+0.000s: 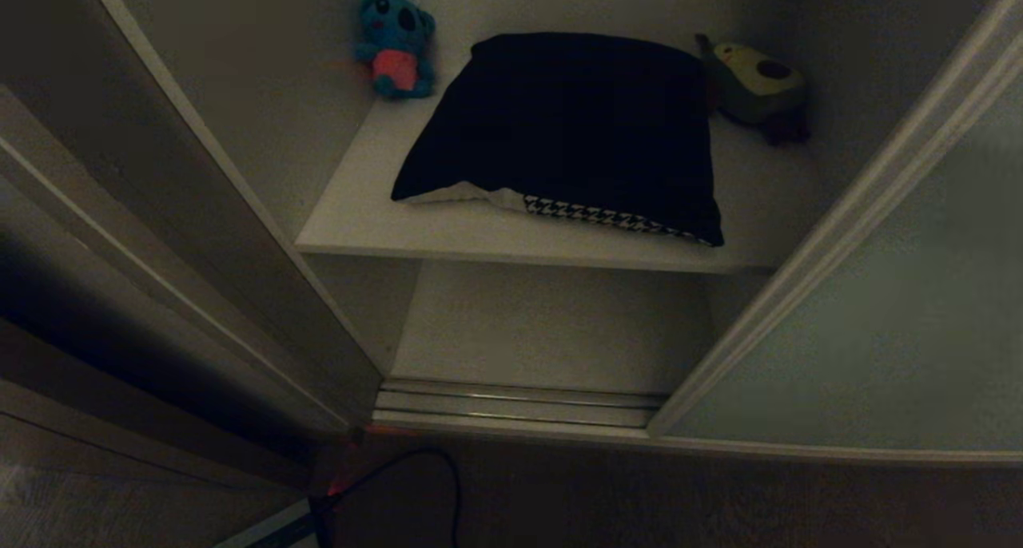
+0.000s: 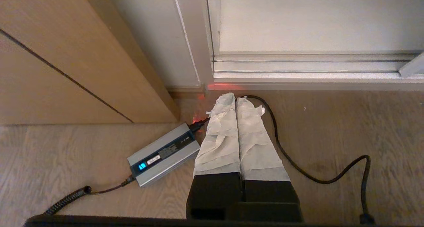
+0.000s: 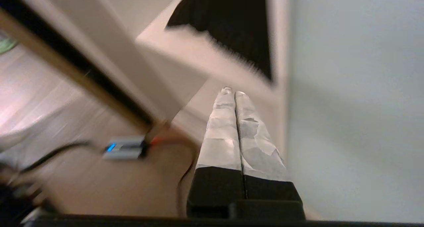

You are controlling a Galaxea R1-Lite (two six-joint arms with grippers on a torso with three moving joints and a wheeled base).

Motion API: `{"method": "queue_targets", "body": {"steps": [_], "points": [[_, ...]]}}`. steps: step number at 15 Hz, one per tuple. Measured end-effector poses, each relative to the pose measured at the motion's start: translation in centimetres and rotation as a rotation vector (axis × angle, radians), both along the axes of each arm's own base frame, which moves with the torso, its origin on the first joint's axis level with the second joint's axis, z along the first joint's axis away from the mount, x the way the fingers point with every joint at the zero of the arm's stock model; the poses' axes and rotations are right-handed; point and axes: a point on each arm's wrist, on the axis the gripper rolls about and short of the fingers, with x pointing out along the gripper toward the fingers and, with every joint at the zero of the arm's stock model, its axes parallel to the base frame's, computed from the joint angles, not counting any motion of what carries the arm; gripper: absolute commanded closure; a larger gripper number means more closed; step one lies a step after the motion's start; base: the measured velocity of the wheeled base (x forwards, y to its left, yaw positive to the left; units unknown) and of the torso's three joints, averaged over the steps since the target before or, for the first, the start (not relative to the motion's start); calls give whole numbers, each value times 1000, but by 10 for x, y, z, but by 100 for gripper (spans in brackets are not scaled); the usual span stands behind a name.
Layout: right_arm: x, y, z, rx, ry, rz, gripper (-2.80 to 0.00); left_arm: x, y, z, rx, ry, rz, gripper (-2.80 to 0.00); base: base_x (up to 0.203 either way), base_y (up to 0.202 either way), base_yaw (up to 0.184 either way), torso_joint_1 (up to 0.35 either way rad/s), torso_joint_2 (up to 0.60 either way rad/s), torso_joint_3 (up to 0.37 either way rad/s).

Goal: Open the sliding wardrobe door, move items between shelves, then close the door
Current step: Close the door

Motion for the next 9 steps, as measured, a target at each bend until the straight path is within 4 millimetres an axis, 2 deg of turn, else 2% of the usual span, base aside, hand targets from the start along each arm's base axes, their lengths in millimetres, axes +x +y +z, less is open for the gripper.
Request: {"method": "queue_targets", "body": {"steps": [2,9], "points": [[11,1,1,10,-38,-37,0,0,0,0,0,0,0,0,0,0,0,0,0,0],[39,1,0,10,-7,-82,0,0,0,0,0,0,0,0,0,0,0,0,0,0]]}}
